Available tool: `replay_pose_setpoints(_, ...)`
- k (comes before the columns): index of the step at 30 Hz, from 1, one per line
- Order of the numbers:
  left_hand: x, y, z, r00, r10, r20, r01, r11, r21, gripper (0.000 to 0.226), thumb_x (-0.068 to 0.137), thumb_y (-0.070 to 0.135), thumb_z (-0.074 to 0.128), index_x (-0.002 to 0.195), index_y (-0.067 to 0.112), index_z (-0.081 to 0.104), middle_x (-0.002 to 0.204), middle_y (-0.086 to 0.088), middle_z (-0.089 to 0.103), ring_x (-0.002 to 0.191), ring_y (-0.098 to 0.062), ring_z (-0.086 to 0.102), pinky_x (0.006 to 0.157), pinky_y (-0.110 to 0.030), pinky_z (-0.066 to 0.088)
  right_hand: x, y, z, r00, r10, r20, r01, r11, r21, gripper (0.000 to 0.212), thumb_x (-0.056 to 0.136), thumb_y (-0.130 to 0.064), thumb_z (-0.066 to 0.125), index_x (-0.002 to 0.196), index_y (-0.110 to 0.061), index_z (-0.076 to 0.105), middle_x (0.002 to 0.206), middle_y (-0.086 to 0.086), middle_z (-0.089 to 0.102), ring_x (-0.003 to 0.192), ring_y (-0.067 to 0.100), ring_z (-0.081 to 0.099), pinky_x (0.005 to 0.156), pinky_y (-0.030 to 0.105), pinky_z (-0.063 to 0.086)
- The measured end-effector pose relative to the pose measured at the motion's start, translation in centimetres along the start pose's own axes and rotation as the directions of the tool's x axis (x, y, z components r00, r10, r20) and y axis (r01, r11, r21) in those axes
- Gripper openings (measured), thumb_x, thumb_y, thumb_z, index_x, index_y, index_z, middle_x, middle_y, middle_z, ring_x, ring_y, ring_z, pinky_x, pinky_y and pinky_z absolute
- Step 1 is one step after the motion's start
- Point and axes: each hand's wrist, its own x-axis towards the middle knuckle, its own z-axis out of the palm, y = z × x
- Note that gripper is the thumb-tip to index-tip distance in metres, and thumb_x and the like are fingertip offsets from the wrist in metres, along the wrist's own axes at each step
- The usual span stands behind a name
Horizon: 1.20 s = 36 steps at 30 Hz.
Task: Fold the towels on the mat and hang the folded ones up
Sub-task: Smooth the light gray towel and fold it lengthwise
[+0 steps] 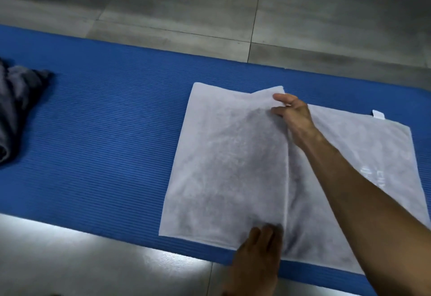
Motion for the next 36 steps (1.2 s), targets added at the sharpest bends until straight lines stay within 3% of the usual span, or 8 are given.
replay_pose_setpoints(3,0.8,1.8,0.7,0.999,0.015,0.043,-0.013,0.999,-0.048,0.051,0.073,0.014,0.045,0.122,0.025,0.054,0.116,0.008,0.056,0.095,-0.016,0.058,0.067,-0.027,0.055,-0.2,0.9,-3.0,0.995,-0.096,0.010,0.092,0.910,-0.403,0.053,0.078,0.000,0.069,0.128,-0.016,0.061,0.135,0.001,0.047,0.124,0.027,0.051,0.105,0.038,0.044)
replay_pose_setpoints(5,1.0,1.4,0.3,0.999,-0.010,0.053,0.017,0.992,-0.128,0.047,0.079,0.020,0.052,0.125,0.026,0.045,0.126,0.003,0.053,0.107,-0.022,0.054,0.085,-0.032,0.052,-0.8,1.0,-3.2,0.987,-0.148,0.067,0.148,0.645,-0.750,0.060,0.080,-0.012,0.069,0.137,-0.022,0.052,0.148,0.003,0.037,0.133,0.031,0.038,0.109,0.043,0.036)
replay_pose_setpoints(9,0.9,-3.3,-2.8,0.979,-0.154,-0.136,0.118,0.963,-0.241,0.034,0.081,0.020,0.054,0.114,0.027,0.062,0.112,0.006,0.066,0.100,-0.014,0.062,0.091,-0.025,0.049,-3.3,0.3,1.1,0.908,-0.360,0.215,0.358,0.402,-0.842,0.049,0.084,-0.016,0.059,0.133,-0.018,0.053,0.130,0.009,0.058,0.119,0.035,0.049,0.096,0.041,0.038)
replay_pose_setpoints(14,-3.4,-11.6,-7.7,0.841,-0.457,-0.290,0.461,0.885,-0.058,0.035,0.076,0.015,0.065,0.110,0.022,0.066,0.109,-0.001,0.063,0.092,-0.024,0.058,0.078,-0.042,0.053,-6.8,0.0,10.8,0.856,-0.378,0.354,0.508,0.482,-0.714,0.019,0.095,-0.032,0.047,0.105,-0.020,0.058,0.091,0.004,0.072,0.082,0.028,0.066,0.068,0.032,0.050)
replay_pose_setpoints(18,-5.9,-14.3,-8.6,0.720,-0.646,-0.253,0.641,0.759,-0.113,0.046,0.087,0.031,0.060,0.129,0.017,0.050,0.120,-0.005,0.053,0.100,-0.027,0.055,0.085,-0.045,0.051,-8.4,-0.7,17.9,0.849,-0.323,0.418,0.515,0.329,-0.791,0.044,0.100,-0.048,0.036,0.093,-0.014,0.062,0.092,0.006,0.069,0.084,0.027,0.065,0.063,0.030,0.037)
replay_pose_setpoints(24,-6.3,-14.2,-9.1,0.688,-0.701,-0.189,0.620,0.703,-0.349,0.017,0.087,0.029,0.066,0.080,0.024,0.051,0.071,0.011,0.055,0.067,-0.012,0.056,0.065,-0.028,0.043,-7.5,-2.0,21.8,0.917,-0.132,0.376,0.398,0.296,-0.868,0.029,0.096,-0.035,0.048,0.108,-0.012,0.062,0.113,0.005,0.066,0.105,0.025,0.062,0.073,0.029,0.040)
replay_pose_setpoints(31,-8.3,-17.7,-11.7,0.642,-0.732,-0.229,0.545,0.646,-0.535,0.021,0.084,0.010,0.069,0.093,0.025,0.058,0.087,0.020,0.065,0.077,0.000,0.062,0.068,-0.011,0.044,-7.6,-3.9,25.3,0.893,-0.241,0.381,0.449,0.404,-0.797,0.028,0.095,-0.032,0.048,0.071,-0.017,0.045,0.070,-0.005,0.046,0.070,0.019,0.050,0.062,0.030,0.035)
replay_pose_setpoints(36,-10.3,-21.4,-14.6,0.537,-0.769,-0.347,0.546,0.630,-0.552,0.025,0.084,0.012,0.070,0.091,0.031,0.055,0.085,0.015,0.068,0.074,0.006,0.062,0.067,-0.005,0.044,-8.1,-5.8,30.8,0.809,-0.276,0.518,0.587,0.418,-0.694,0.019,0.095,-0.025,0.049,0.080,-0.014,0.053,0.087,0.003,0.060,0.079,0.024,0.054,0.066,0.028,0.035)
